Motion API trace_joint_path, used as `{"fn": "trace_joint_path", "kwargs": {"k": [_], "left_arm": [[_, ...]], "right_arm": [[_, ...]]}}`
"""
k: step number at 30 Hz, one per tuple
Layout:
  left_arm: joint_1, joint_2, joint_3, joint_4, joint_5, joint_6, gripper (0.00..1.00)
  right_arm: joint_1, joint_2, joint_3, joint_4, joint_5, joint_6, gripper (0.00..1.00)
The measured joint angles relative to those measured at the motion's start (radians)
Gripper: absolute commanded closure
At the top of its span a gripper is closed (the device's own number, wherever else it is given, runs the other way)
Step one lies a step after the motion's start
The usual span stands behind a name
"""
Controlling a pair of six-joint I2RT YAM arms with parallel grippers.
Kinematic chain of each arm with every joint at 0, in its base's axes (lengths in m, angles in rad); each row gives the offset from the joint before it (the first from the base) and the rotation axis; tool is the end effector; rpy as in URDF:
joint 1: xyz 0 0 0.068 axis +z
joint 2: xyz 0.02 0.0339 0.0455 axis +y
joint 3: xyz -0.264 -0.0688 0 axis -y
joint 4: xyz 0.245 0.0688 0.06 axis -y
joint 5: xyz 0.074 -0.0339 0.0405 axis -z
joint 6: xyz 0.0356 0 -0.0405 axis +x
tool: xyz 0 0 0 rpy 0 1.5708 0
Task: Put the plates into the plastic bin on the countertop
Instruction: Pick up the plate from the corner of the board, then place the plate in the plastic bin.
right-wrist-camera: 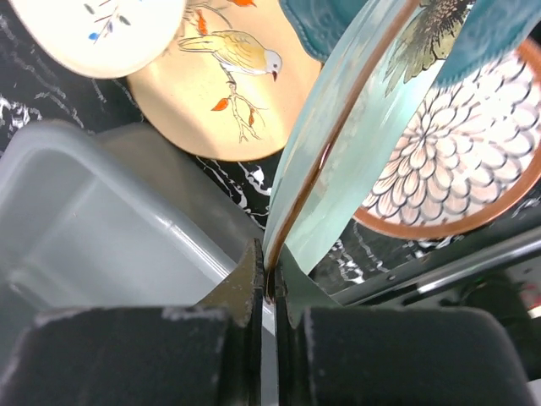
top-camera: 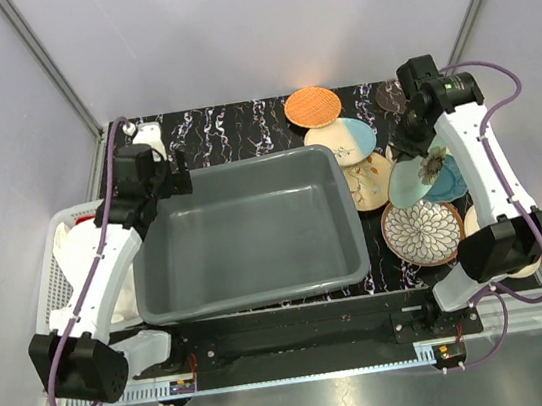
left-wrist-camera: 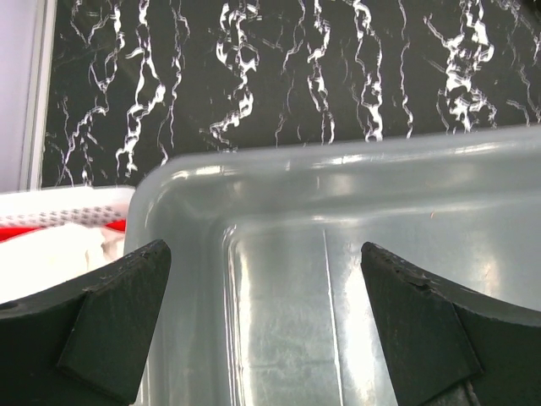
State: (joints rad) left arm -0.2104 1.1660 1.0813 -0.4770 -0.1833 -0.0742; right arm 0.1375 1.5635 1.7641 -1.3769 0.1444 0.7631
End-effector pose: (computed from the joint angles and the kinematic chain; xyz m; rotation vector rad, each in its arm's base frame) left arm 0.2532 -0.0474 0.3372 0.0369 2.1218 0.0268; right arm 0.2862 0.0344 0.3843 0.8757 2.5798 0.0596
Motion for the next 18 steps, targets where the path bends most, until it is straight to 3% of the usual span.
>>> {"fn": "trace_joint_path", "kwargs": {"k": [4,9,18], "left_arm": [[0.002,0.048,0.059,0.004,0.003,-0.003,0.01],[0.022,0.071,0.117,0.008,0.014,-0.042,0.01],[0.092,0.058,0.137,-0.011,0.024,-0.113,0.01]], "right_arm": [[0.023,0.008,0.079,-0.016,-0.005,-0.093,1.00],[0.147,0.061,0.218,-0.019,-0.019,-0.192,1.00],[0.340,0.272,0.433,-0.021,-0.079,-0.340,1.00]]}}
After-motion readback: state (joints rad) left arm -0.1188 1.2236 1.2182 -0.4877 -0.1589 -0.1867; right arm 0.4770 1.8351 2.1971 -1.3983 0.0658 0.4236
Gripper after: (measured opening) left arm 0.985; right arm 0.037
